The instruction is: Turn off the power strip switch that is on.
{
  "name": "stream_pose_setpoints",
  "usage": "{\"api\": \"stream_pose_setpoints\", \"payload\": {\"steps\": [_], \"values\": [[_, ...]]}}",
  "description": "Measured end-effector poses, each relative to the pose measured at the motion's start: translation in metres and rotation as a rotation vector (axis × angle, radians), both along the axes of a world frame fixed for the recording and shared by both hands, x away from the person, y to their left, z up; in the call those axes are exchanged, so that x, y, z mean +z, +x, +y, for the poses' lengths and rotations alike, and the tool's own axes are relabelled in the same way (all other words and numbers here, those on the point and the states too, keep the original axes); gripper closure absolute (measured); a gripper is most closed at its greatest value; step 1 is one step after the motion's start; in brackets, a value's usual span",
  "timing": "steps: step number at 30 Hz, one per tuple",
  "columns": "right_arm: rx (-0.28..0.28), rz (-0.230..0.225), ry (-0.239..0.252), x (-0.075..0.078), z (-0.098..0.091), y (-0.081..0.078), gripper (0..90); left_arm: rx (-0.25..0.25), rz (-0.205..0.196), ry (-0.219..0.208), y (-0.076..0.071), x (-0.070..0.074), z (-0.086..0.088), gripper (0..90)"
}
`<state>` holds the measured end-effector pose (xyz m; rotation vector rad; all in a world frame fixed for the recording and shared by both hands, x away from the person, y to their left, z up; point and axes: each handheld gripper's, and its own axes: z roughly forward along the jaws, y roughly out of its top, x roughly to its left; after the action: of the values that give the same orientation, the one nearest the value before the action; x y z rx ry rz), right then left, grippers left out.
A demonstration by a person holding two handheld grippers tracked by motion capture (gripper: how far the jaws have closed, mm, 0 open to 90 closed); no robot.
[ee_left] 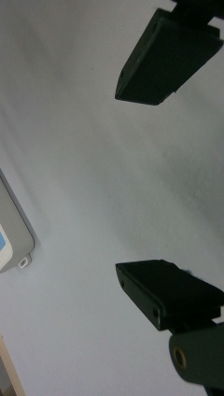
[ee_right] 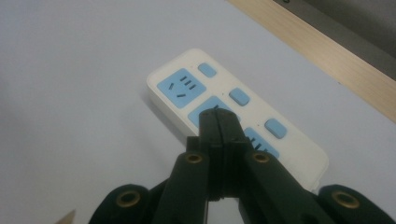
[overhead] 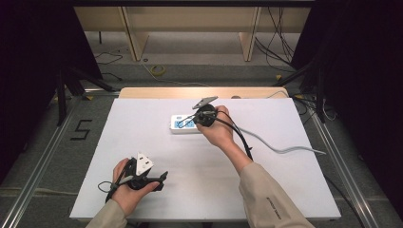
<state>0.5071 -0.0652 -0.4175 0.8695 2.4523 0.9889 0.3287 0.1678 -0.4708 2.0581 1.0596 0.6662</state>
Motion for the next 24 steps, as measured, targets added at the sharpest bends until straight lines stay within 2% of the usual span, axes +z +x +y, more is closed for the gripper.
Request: {"api": "stream_pose_setpoints", "payload": {"steps": [24], "values": [[-0.007, 0.028, -0.003, -0.009, 0.027, 0.025, 90.0, -0.005, -0.001, -0.002, 0.0, 0.0, -0.001, 14.0]]}}
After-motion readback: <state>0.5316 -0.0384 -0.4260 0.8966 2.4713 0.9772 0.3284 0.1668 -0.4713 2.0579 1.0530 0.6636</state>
